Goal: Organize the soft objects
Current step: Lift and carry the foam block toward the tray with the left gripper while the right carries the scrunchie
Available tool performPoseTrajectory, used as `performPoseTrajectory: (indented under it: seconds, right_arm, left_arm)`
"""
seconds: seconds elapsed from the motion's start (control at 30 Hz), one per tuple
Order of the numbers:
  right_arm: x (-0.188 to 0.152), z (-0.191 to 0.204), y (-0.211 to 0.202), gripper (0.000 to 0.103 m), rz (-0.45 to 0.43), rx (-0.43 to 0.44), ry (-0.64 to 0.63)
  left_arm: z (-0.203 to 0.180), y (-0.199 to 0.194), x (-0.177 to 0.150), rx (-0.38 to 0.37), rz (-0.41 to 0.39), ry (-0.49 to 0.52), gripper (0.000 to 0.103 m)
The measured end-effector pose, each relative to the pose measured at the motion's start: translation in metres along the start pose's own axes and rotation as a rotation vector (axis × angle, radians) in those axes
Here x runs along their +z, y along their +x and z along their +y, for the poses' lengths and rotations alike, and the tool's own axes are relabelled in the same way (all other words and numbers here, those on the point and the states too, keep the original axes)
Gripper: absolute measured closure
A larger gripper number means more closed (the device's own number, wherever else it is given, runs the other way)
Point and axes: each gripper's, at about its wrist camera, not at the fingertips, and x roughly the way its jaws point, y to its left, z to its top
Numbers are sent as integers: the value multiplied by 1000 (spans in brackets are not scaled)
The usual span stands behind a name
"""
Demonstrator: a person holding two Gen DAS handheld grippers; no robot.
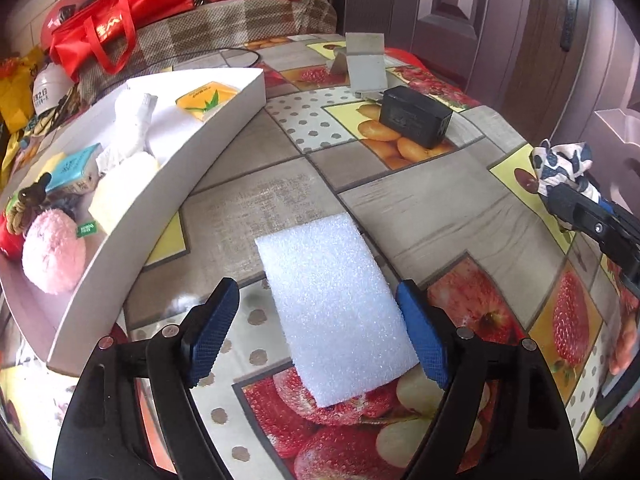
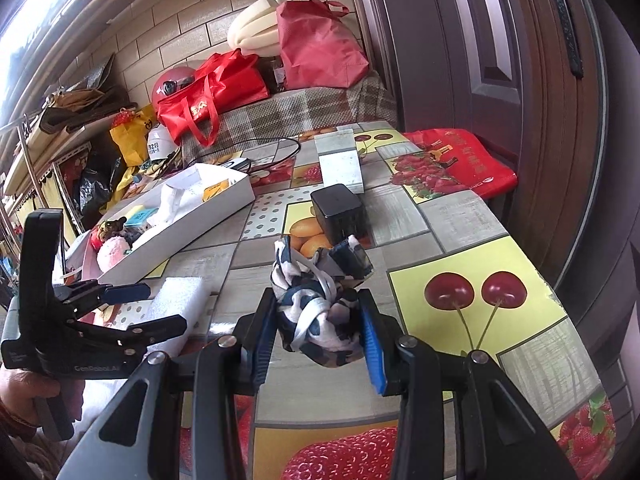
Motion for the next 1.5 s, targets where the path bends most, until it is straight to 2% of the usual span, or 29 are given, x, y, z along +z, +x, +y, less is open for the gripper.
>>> performPoseTrajectory:
  seconds: [0.07,0.1,0.13,0.2,0.3,0.47,0.6,0.9,1.03,1.5]
  right_arm:
    - [0,2,0,63,1,-3,-11]
    - [0,3,0,63,-1,-5,-17]
    - [0,4,-1,63,-5,-7,-22]
    - [0,7,-2,63,-17,-11,-29]
    - [-1,11,-7,63,-57,-12,-21]
    - [-2,24,-18,63,-153,-16,-26]
    - [-2,34,-23,63,-200,-36,-32]
    - [0,54,-14,63,-214,-36,-16]
    - [0,66,-8,63,-220,-44,-23]
    - [5,110,18,63,-190,-11,-126]
  left_arm:
    - [-1,2,-2,-5,-12,14,24]
    - [-2,0,-3,-22,-21,33,36]
    - [-2,-2,-4,-33,-31,52,42]
    - [-1,-4,-6,-57,-40,66,45]
    - [4,-13,-6,-56,-97,69,46]
    - [3,-46,-13,38,-302,141,46]
    - [8,-60,-18,50,-385,145,46]
    - [28,-79,-28,40,-486,120,46]
    - [39,-88,-34,64,-542,127,46]
    - [101,-94,-38,133,-570,32,46]
